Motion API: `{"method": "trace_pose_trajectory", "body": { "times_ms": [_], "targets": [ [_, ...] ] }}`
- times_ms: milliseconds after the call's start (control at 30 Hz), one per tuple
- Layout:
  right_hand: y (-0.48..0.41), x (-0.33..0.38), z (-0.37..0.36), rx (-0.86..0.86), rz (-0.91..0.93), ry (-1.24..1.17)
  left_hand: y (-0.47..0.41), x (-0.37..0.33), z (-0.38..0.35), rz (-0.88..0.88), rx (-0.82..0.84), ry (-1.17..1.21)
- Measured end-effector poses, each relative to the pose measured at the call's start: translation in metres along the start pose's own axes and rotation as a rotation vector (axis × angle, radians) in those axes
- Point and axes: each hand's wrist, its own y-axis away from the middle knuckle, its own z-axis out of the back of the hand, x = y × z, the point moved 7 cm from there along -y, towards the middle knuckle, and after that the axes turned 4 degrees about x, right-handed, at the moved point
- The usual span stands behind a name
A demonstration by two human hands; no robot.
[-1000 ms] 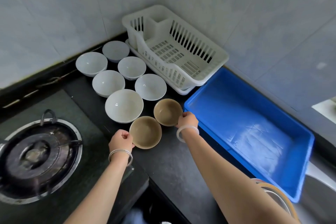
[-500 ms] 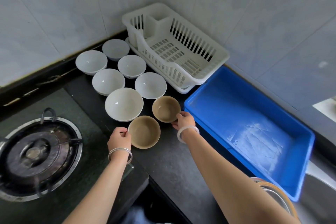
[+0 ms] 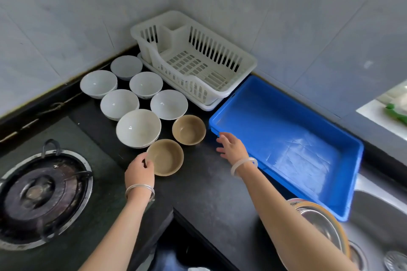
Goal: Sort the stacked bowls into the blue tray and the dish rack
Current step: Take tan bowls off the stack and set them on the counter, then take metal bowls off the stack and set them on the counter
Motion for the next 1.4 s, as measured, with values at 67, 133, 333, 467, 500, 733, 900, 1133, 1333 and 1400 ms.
{"method": "trace_pose_trajectory", "body": {
  "times_ms": [67,133,333,467,500,733,900,1133,1333,1400],
  "targets": [
    [0.024,0.000,0.028,-0.048,0.100,0.061,0.009,-0.014,-0.001,-0.081,-0.027,-0.052],
    [0.049,-0.007,0.060,-0.116,0.164,0.108,0.019,-0.030,-0.009,-0.129,-0.025,-0.059],
    [0.114,-0.074,0.158,-0.412,0.027,0.285,0.086,-0.088,-0.097,-0.359,0.320,-0.043],
    [0.158,-0.127,0.202,-0.580,-0.080,0.424,0.157,-0.115,-0.170,-0.540,0.564,-0.139],
    [0.168,-0.138,0.210,-0.611,-0.100,0.468,0.175,-0.120,-0.185,-0.588,0.622,-0.167],
    [0.201,-0.187,0.222,-0.662,-0.276,0.634,0.247,-0.122,-0.245,-0.729,0.833,-0.336],
    [0.198,-0.183,0.211,-0.678,-0.238,0.676,0.245,-0.117,-0.250,-0.703,0.799,-0.331],
    [0.203,-0.192,0.228,-0.732,-0.237,0.417,0.242,-0.112,-0.249,-0.668,0.763,-0.291],
    [0.213,-0.196,0.242,-0.759,-0.180,0.206,0.241,-0.115,-0.251,-0.630,0.743,-0.240],
    [0.221,-0.197,0.249,-0.802,-0.153,0.177,0.240,-0.117,-0.255,-0.623,0.746,-0.273]
  ]
}}
